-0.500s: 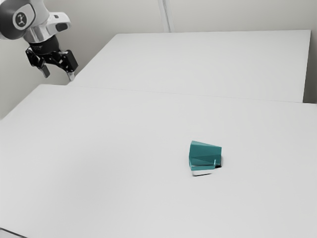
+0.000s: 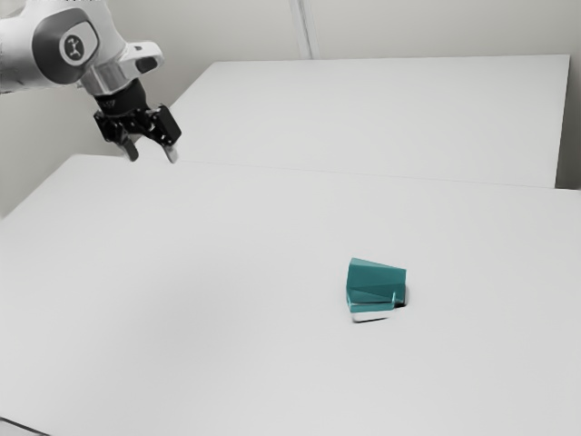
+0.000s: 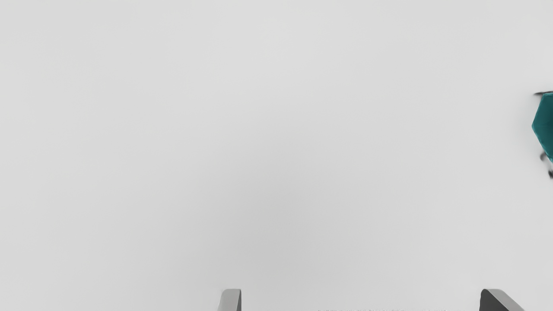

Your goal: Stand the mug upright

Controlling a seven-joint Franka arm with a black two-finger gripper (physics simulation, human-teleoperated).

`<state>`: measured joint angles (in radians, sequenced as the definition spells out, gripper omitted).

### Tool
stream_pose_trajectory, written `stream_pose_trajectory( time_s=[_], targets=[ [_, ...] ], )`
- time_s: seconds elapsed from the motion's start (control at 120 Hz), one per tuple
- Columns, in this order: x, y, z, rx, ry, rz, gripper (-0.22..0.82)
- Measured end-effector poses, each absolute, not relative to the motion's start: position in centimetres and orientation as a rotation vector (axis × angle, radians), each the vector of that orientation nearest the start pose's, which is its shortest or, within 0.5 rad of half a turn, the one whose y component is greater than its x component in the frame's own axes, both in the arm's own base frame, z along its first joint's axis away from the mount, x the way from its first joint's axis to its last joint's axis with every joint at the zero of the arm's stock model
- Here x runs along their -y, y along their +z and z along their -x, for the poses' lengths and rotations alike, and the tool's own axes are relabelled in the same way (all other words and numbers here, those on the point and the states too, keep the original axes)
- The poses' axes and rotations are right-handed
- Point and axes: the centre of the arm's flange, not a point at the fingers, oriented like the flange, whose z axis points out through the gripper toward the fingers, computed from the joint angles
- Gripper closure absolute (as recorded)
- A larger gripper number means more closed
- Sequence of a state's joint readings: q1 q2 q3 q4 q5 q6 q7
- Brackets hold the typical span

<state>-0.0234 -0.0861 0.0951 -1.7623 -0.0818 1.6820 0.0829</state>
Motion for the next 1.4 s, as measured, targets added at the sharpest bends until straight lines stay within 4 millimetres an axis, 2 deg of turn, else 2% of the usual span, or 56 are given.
stream_pose_trajectory(
  time_s=[0.117,0.283,0.425,0.717,1.025,1.242,1.4],
  targets=[
    [-1.6,53.6,-53.7,0.065,0.140,3.382,0.00],
    [0.0,45.5,-55.1,0.220,0.372,3.509,0.00],
    [2.0,40.8,-56.5,0.324,0.486,3.581,0.00],
    [6.3,35.3,-58.7,0.552,0.589,3.719,0.00],
    [13.0,31.0,-59.3,0.789,0.734,3.831,0.00],
    [14.9,28.7,-59.8,0.967,0.775,3.845,0.00],
    [15.7,27.3,-60.3,1.031,0.766,3.838,0.00]
  ],
)
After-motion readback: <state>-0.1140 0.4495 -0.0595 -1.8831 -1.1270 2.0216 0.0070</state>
